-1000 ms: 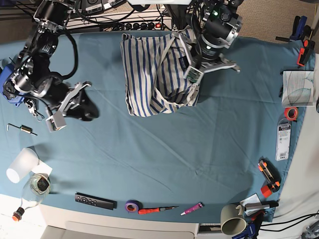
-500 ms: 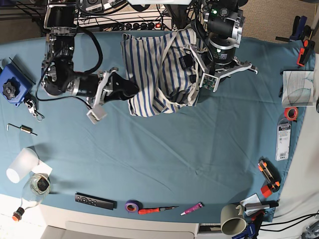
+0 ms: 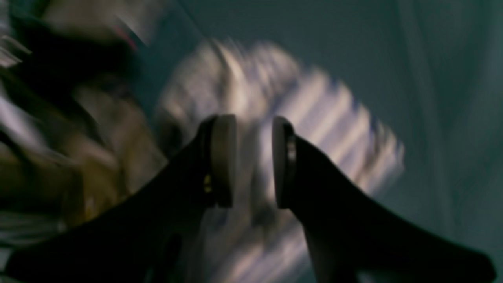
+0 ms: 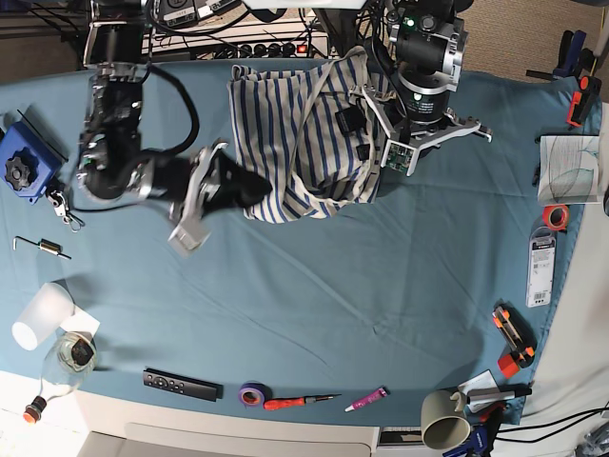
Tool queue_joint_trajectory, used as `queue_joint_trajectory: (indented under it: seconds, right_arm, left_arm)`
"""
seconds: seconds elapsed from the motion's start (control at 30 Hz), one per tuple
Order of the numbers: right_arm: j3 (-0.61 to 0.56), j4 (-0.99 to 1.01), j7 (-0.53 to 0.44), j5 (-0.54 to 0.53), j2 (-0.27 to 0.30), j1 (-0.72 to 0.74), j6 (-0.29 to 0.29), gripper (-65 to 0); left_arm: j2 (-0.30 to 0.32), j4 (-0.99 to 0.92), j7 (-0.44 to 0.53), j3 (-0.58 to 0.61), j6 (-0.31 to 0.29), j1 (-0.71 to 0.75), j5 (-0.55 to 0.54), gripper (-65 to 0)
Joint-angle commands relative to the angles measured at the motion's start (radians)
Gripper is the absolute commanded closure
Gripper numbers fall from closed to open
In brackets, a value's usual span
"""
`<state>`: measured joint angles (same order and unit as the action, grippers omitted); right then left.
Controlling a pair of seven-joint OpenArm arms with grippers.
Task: Fold the T-shirt properly
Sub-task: 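Reach the right gripper to the bundle side and smooth the fold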
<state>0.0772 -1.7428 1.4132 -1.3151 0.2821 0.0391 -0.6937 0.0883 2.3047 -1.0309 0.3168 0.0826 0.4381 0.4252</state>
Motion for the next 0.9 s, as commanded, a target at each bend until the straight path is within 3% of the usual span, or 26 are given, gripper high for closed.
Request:
queue_joint_trajectory:
  seconds: [0.0, 0.07, 0.27, 0.37, 0.5, 0.6, 0.7, 0.87]
  right_arm:
    - [0.016, -0.024, -0.017, -0.070, 0.009, 0.013, -0.004, -16.4]
    - [0.020, -0.023, -0.017, -0.122, 0.009, 0.010, -0.004, -16.4]
    - [-0.063, 0.028, -0.017, -0.136, 0.009, -0.026, -0.004, -16.4]
    - [-0.126, 0.070, -0.017, -0.130, 0.009, -0.026, -0.004, -16.4]
    - [-0.193, 0.145, -0.017, -0.052, 0.009, -0.026, -0.004, -16.4]
    - [-0.232, 0.248, -0.017, 0.077, 0.009, -0.025, -0.004, -16.4]
    - [-0.248, 0.363, -0.085, 0.196, 0.008, -0.025, -0.004, -16.4]
    - [-0.245, 0.391, -0.075, 0.185, 0.009, -0.022, -0.004, -16.4]
  left_arm:
    - [-0.005, 0.020, 0.018, 0.001, 0.007, 0.004, 0.009, 0.0]
    - [-0.005, 0.020, 0.023, 0.001, 0.007, 0.011, 0.009, 0.0]
    - [-0.005, 0.020, 0.022, 0.001, 0.008, 0.015, 0.011, 0.0]
    - [-0.005, 0.020, 0.010, 0.001, 0.061, 0.016, 0.051, 0.0]
    - [-0.005, 0.020, -0.002, -0.010, 0.091, 0.016, 0.115, 0.0]
    - [-0.005, 0.020, -0.002, -0.027, 0.090, 0.016, 0.114, 0.0]
    - [-0.005, 0.020, -0.009, -0.032, 0.090, 0.016, 0.114, 0.0]
    - [-0.005, 0.020, -0.009, -0.032, 0.090, 0.016, 0.114, 0.0]
